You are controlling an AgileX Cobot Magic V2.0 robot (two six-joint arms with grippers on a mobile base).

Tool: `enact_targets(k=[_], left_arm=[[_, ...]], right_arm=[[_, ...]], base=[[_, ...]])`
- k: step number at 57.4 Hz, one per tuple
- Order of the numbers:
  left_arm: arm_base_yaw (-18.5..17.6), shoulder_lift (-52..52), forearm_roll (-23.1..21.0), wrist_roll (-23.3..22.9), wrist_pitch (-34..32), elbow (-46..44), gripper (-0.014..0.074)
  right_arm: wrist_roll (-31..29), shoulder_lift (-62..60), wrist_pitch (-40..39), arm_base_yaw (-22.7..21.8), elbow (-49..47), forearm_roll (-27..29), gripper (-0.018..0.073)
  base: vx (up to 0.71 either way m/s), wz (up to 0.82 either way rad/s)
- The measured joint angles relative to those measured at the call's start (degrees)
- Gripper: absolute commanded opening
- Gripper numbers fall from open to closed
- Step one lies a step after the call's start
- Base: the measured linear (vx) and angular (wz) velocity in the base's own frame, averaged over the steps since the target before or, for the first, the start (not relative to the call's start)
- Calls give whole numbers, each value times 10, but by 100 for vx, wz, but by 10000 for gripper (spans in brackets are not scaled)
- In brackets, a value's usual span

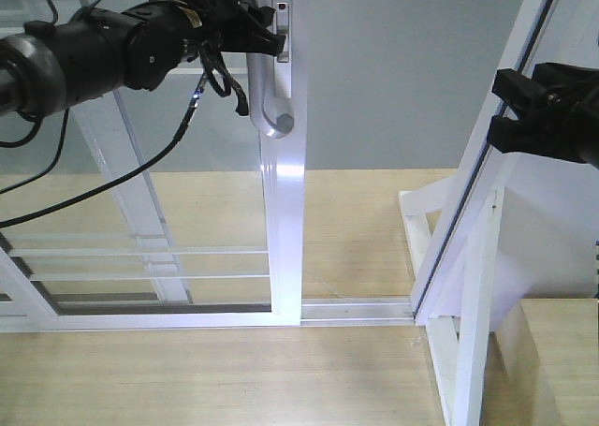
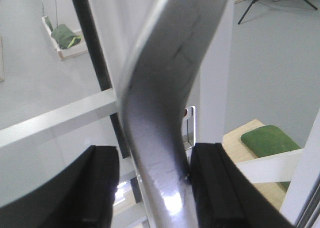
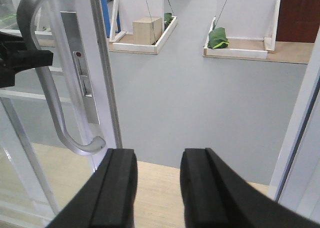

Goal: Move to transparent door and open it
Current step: 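Grasp the handle with the left gripper and slide the door farther open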

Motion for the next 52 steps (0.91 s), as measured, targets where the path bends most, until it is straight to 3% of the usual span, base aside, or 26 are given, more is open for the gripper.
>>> enact_targets(k=[17,32,46,52], left_arm=[[38,-27,-7,1,63,2,435],[65,-58,1,2,68,2,435],[80,-86,90,2,137,11,433],[95,-105,99,-5,155,40,433]], right_arm=[[0,0,2,0,0,0,302],[0,0,2,0,0,0,302],[0,0,2,0,0,0,302],[0,0,2,0,0,0,302]], base=[[0,0],[0,0],[0,0],[0,0]])
